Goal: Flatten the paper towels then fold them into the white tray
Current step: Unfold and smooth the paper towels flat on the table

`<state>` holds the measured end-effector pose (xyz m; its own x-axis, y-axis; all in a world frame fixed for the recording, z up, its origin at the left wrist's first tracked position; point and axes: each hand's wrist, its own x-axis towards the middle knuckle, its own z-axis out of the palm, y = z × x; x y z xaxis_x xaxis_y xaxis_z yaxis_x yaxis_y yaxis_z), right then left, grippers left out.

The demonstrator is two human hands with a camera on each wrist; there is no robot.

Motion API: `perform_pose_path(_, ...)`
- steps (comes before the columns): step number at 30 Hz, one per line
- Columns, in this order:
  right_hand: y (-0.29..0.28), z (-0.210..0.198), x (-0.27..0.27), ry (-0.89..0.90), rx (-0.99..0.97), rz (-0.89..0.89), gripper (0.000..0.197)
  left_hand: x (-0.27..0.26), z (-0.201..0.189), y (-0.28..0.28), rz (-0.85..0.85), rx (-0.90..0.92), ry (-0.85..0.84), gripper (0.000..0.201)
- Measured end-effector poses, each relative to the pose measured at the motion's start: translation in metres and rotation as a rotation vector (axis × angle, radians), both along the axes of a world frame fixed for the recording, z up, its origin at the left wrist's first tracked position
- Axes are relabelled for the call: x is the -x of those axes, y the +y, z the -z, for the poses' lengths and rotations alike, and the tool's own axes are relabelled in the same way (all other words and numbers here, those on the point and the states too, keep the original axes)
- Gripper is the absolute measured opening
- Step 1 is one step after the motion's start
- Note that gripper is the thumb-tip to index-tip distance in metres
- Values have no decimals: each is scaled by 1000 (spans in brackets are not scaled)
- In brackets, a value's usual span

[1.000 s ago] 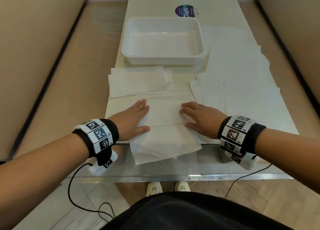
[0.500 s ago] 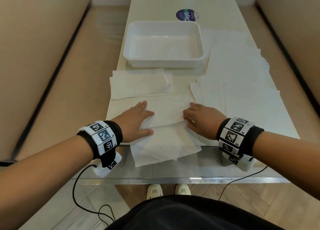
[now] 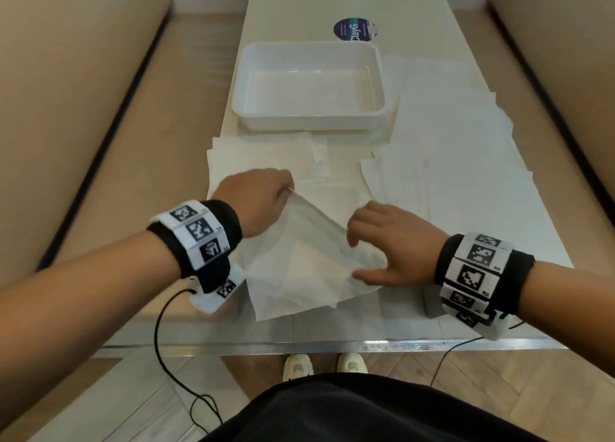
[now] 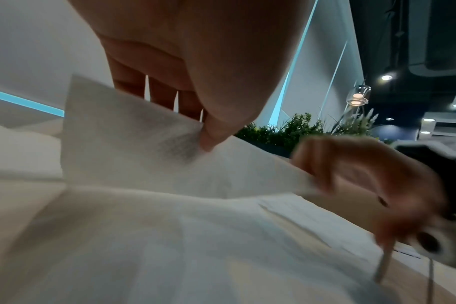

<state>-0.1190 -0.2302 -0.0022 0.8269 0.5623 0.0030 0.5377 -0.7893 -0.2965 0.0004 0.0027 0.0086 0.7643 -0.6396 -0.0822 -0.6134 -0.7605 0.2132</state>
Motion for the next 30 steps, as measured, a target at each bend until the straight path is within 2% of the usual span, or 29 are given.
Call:
perform_pose_path(2, 0, 5, 9, 68, 71, -88, 45, -20, -7, 3, 1, 6, 10, 22)
perform_pose_path(5, -3, 19, 16, 187, 167, -126, 64, -49, -17, 3, -69, 41, 64, 20)
perform_pose_path(7, -4, 28, 15, 188, 219, -148, 70, -65, -24, 1, -112, 62, 92, 20)
perform_pose_path(9, -4, 32, 13, 158, 214, -140, 63, -77, -29, -2, -148, 77, 138, 18)
perform_pose_path(13, -5, 29, 8, 179, 52, -84, 18, -100, -27, 0, -170, 8, 165, 21)
perform_pose_path(18, -7, 22, 6, 224, -57, 16, 35, -120, -10, 9, -180, -119, 142, 24)
perform_pose_path(23, -10, 10, 1, 241, -146, 187, 24, -126, 2, 12, -240, -150, 143, 29)
perform_pose_path(26, -8, 1, -3, 246, -235, 247, 15, -128, 4, 14, -285, -58, 177, 29)
perform_pose_path(30, -7, -3, -11, 269, -218, 266, 13, -128, -3, 14, -255, 150, 292, 19)
